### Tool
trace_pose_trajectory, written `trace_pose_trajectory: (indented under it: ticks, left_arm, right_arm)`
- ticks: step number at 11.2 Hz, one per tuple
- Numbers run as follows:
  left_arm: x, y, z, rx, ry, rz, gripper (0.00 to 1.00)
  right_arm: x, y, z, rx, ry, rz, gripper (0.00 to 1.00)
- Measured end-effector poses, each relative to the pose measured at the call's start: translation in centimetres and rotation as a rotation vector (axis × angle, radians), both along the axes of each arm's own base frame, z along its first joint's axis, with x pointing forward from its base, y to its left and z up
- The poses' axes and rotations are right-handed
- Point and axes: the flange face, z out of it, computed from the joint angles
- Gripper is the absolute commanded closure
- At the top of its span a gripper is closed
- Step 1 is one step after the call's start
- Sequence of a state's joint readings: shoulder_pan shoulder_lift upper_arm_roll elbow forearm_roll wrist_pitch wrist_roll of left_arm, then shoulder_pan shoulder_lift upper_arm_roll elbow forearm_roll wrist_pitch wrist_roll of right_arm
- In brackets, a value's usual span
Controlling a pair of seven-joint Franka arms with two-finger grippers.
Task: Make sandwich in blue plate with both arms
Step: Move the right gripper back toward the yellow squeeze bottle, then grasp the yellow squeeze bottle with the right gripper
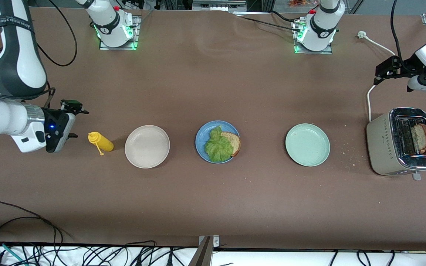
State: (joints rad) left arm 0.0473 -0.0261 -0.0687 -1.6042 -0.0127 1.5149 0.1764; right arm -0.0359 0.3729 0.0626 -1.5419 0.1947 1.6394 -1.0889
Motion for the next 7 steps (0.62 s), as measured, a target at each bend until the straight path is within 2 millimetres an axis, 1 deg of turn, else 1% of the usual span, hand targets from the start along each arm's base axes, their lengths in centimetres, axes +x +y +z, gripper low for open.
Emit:
trace_pose_trajectory:
  ticks: [1,2,3,5,7]
  left_arm:
    - [0.0,0.0,0.0,0.000,0.000,0.000,0.00]
    - [0.0,0.0,0.0,0.000,0.000,0.000,0.00]
    - [0.0,0.0,0.0,0.000,0.000,0.000,0.00]
    - [0.0,-0.1,0.0,0.000,0.001,-0.002,0.00]
    - [0.4,-0.1,-0.7,-0.001,0.014,-0.003,0.00]
  right_arm:
    - [0.0,-1.4,-0.8,0.046,-0.002,0.042,0.00]
    - [0.0,-3.4,-2.1,0.101,-0.004,0.082,0.00]
    - [0.1,-5.9,-3.8,0.155,-0.006,0.112,0.00]
    - [0.0,-10.3,-6.9,0.270,-0.028,0.161,0.00]
    - [-0.2,-13.7,-10.2,0.401,-0.071,0.206,0.00]
